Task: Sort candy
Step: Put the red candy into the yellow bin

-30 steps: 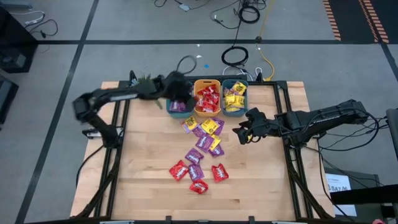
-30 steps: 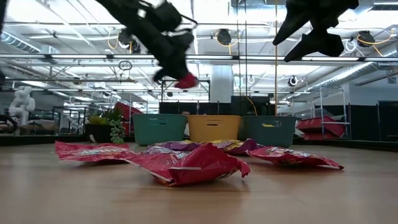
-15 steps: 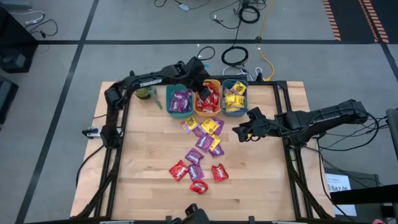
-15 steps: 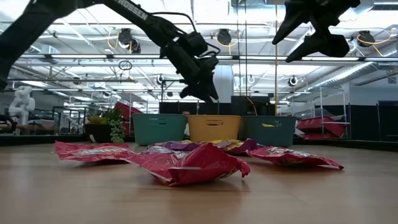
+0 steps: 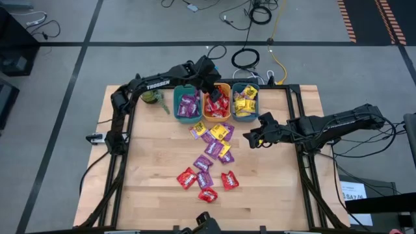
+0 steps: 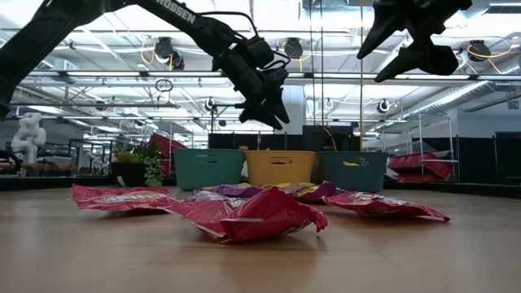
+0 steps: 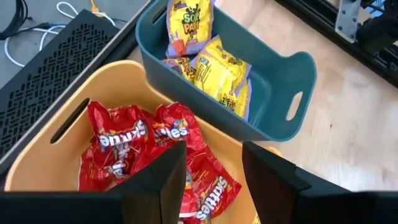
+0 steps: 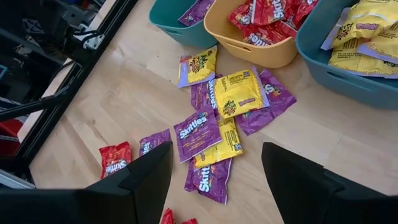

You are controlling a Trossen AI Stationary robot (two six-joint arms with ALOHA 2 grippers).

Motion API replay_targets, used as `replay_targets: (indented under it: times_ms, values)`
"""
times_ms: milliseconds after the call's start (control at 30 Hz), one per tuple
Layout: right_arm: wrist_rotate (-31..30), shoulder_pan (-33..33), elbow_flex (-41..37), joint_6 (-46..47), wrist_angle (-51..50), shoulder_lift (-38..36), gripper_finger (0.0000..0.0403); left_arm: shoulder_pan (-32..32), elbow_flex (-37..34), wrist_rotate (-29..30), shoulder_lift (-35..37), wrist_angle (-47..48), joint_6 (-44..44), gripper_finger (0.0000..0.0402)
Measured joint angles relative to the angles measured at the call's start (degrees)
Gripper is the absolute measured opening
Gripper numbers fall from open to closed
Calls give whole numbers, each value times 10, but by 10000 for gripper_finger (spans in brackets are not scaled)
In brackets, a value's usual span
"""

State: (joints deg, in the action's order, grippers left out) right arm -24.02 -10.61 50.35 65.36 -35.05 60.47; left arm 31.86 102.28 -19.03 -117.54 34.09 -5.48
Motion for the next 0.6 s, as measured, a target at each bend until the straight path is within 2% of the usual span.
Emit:
replay_targets:
  times_ms: [200, 400, 600]
  values:
    - [1, 0, 0, -2, -8, 0, 238, -1, 2, 10, 10, 1, 0, 164]
    - [2, 0, 0, -4, -15, 0, 238, -9, 3, 90, 42, 31, -1, 164]
    - [4, 0, 0, -23, -17, 0, 238, -36, 2, 129, 87, 102, -7, 164]
